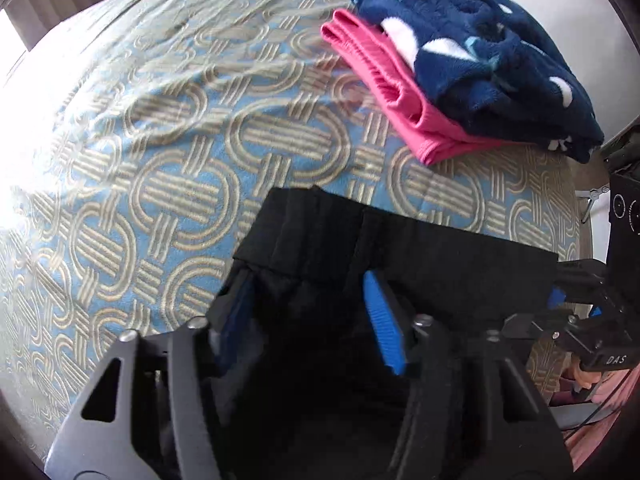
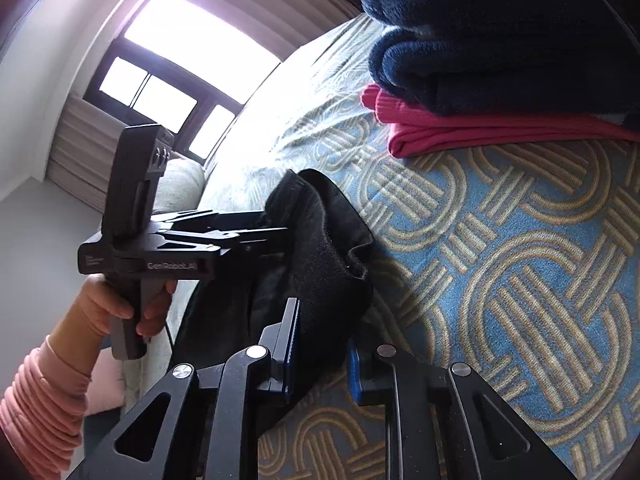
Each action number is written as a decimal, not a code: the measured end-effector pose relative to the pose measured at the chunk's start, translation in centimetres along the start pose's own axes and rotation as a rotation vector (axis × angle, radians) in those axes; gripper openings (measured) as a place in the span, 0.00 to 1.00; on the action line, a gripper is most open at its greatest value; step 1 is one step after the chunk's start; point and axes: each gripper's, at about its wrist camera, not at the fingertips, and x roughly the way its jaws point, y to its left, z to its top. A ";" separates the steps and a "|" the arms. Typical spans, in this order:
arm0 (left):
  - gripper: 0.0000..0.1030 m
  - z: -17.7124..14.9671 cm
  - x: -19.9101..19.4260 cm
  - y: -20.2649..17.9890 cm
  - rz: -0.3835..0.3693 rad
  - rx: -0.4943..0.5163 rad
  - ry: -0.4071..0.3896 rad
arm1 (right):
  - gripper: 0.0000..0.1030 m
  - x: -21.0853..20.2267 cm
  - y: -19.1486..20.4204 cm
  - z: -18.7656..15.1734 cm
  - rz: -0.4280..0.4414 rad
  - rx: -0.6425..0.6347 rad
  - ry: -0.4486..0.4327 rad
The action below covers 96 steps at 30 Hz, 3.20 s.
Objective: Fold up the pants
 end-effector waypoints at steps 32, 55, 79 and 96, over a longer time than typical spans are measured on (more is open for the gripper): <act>0.66 -30.8 -18.0 -3.0 -0.084 -0.521 -0.305 | 0.43 -8.2 6.4 -1.4 -0.188 -0.258 -0.117; 0.67 -29.2 -7.9 -5.1 -0.138 -0.432 -0.311 | 0.49 -7.4 11.4 -6.9 -0.277 -0.290 -0.026; 0.56 -27.9 -5.4 -7.0 -0.083 -0.477 -0.214 | 0.68 6.3 9.5 7.0 -0.409 -0.565 0.131; 0.17 -30.0 -4.8 -6.9 -0.200 -0.516 -0.209 | 0.72 9.7 7.1 9.2 -0.516 -0.515 0.124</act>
